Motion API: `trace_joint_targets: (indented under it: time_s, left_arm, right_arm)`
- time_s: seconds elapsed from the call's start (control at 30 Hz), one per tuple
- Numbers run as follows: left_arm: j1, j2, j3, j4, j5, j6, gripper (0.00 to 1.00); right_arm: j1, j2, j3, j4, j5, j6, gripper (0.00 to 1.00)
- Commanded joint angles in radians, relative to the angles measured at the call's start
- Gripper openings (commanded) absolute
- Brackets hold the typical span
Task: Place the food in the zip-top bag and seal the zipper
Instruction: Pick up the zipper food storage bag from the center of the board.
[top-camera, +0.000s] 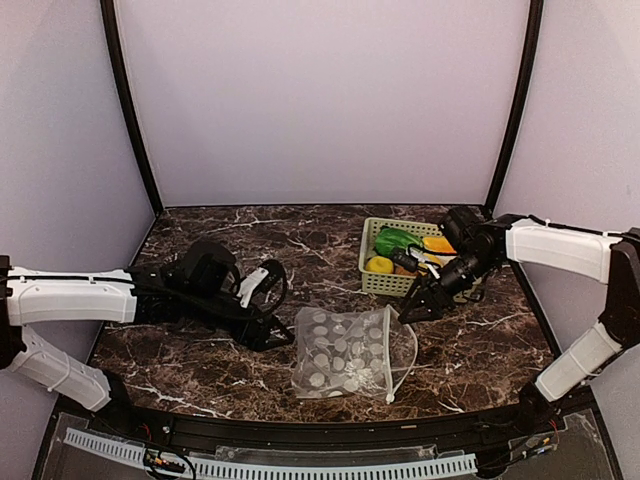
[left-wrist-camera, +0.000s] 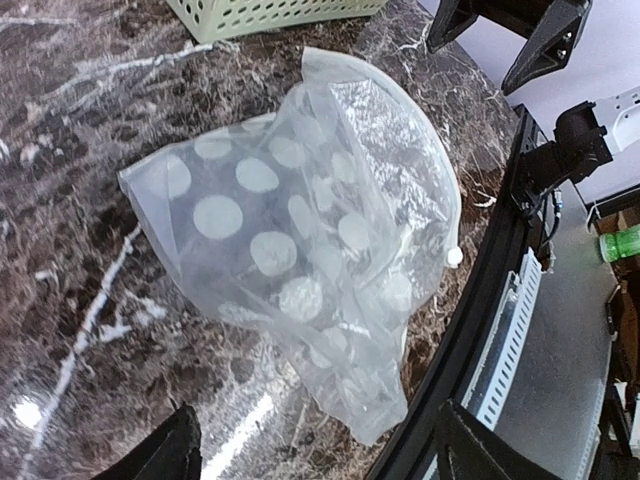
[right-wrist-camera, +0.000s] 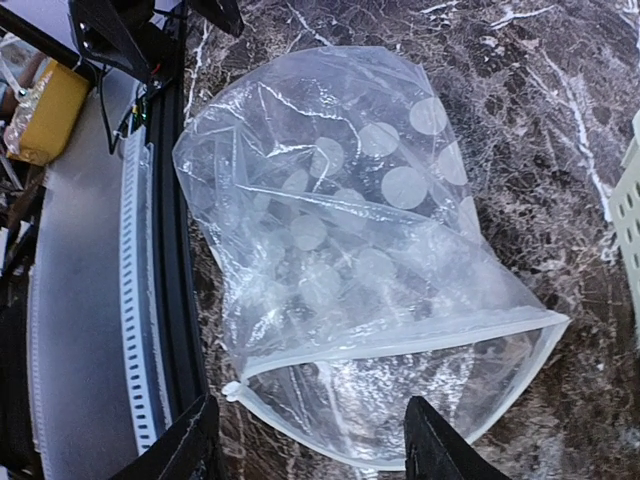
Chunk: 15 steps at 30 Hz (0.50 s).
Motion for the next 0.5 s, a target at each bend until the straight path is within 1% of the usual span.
trace_joint_targets:
  time_s: [0.0, 0.07, 0.13, 0.27, 0.4, 0.47]
  left_arm:
    - [-0.004, -0.072, -0.108, 0.073, 0.1, -0.087, 0.79]
    - [-0.009, -0.079, -0.145, 0.098, 0.151, -0.089, 0.79]
    - [-0.018, -0.069, -0.168, 0.117, 0.17, -0.088, 0.79]
    - [-0.046, -0.013, -0.186, 0.178, 0.21, -0.096, 0.79]
    - [-0.107, 0.049, -0.134, 0.159, 0.175, -0.066, 0.75]
    - [-0.124, 0.08, -0.114, 0.129, 0.155, -0.053, 0.71]
  right_arm:
    - [0.015, -0.001, -0.032, -0.004, -0.101, 0.121, 0.61]
    - [0.024, 0.025, -0.05, 0.022, -0.105, 0.138, 0.59]
    - [0.036, 0.053, -0.059, 0.057, -0.098, 0.164, 0.59]
    - [0.061, 0.133, -0.027, 0.053, -0.113, 0.177, 0.57]
    - [0.089, 0.195, -0.003, 0.048, -0.09, 0.185, 0.54]
    - [0.099, 0.219, 0.008, 0.043, -0.09, 0.19, 0.52]
